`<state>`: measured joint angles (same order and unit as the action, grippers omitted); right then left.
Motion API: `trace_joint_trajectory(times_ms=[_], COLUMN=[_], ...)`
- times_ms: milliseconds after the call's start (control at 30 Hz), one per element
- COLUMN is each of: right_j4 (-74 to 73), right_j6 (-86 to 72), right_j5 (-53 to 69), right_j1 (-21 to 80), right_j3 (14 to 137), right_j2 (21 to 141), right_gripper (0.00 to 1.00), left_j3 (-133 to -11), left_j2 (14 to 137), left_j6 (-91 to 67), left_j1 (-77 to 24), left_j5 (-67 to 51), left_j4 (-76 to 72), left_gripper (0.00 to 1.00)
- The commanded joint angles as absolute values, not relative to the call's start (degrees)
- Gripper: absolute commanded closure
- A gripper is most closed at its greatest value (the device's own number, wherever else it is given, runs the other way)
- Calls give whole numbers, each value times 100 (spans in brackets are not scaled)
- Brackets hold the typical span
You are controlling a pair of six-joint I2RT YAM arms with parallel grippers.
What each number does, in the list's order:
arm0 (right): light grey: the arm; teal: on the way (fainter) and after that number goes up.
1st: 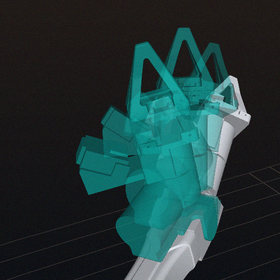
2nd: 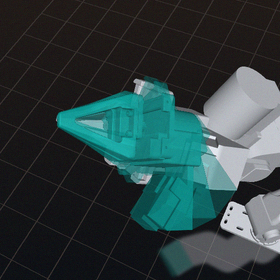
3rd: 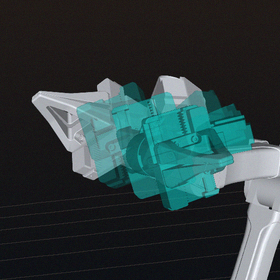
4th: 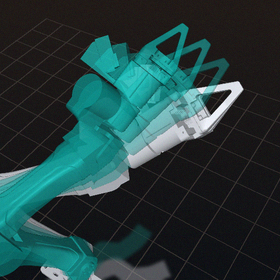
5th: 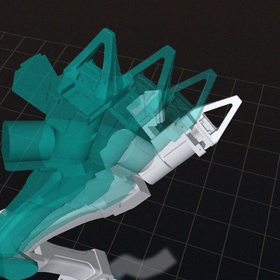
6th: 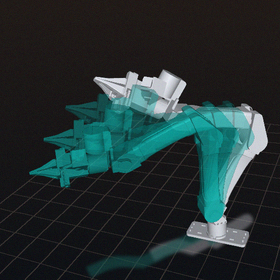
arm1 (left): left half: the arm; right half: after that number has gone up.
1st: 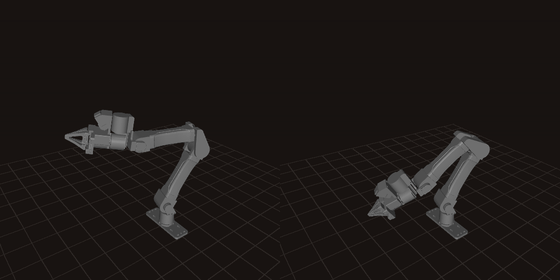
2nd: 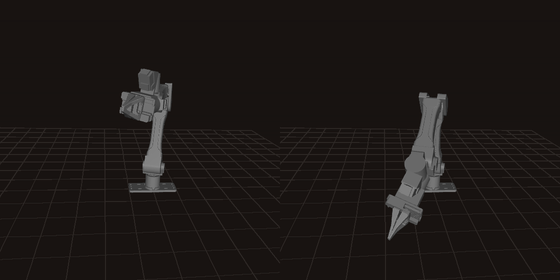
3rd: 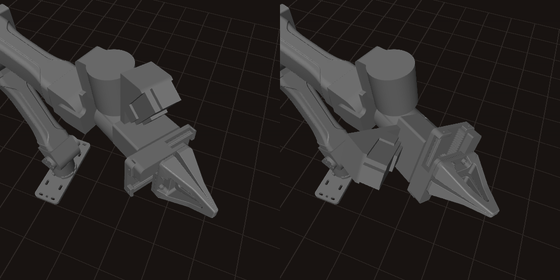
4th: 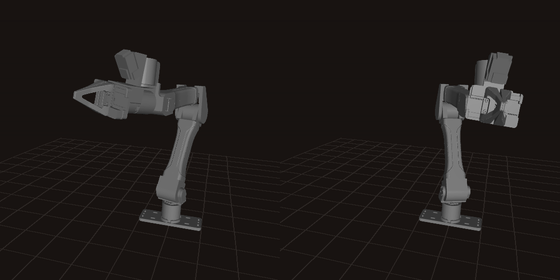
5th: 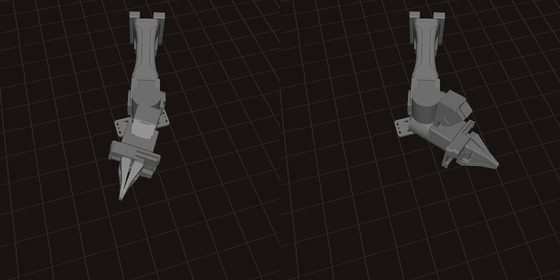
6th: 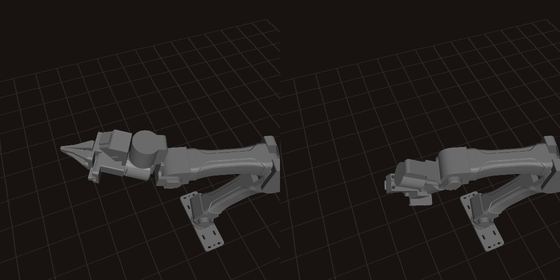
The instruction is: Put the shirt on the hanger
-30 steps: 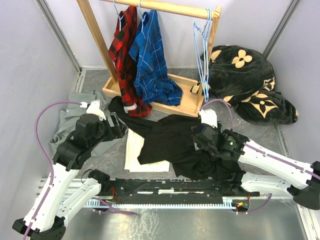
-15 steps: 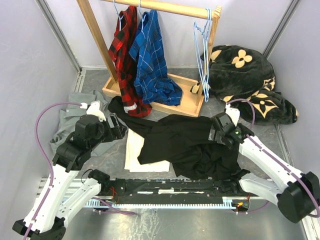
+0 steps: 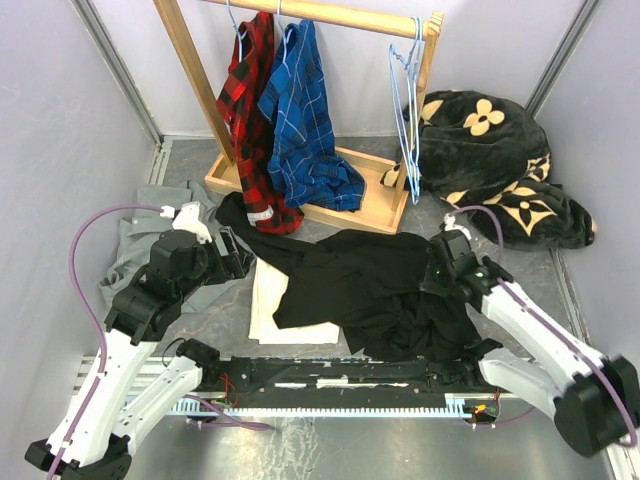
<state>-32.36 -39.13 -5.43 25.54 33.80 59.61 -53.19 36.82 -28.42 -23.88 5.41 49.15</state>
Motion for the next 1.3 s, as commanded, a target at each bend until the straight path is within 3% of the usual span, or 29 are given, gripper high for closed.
trace_joint_trajectory(times_ms=[0,167,467,667,867,933,1000,1100,1167,1267], right_j4=[-4317,-5389,-5412,-5190,-3807,-2969,-2523,-2943,-3605,-4697], right_j6=[-4111,-4062,-2266,-1803,-3072,-3767,-3963,-3780,-3842,-4141], right_j5=[-2021,-3806,-4781,-3108,-282,277,226,-669,-1425,-2728], right_j1=[2496,2494,2495,2491,2527,2777,3320,4045,4079,4080], right_j3=[4199,5426,8421,9176,6658,5625,5011,4858,4989,5284], right_j2=[4574,3371,3878,4438,4344,4144,4083,4069,4089,4224], right_gripper=[100,100,100,100,98,90,74,27,17,15], left_j3=[-5353,-5401,-5473,-5423,-5381,-5382,-5382,-5382,-5368,-5366], left_j2=[3652,3592,3527,3513,3508,3514,3526,3563,3596,3626], left_j6=[-2725,-2708,-2694,-2720,-2692,-2682,-2681,-2689,-2683,-2681], left_j1=[-2400,-2402,-2400,-2408,-2402,-2402,-2402,-2402,-2404,-2399], left_j5=[487,633,747,758,760,780,802,793,776,782], left_j4=[4737,4746,4712,4671,4665,4680,4683,4676,4646,4624], left_gripper=[15,15,15,15,15,15,15,15,15,15])
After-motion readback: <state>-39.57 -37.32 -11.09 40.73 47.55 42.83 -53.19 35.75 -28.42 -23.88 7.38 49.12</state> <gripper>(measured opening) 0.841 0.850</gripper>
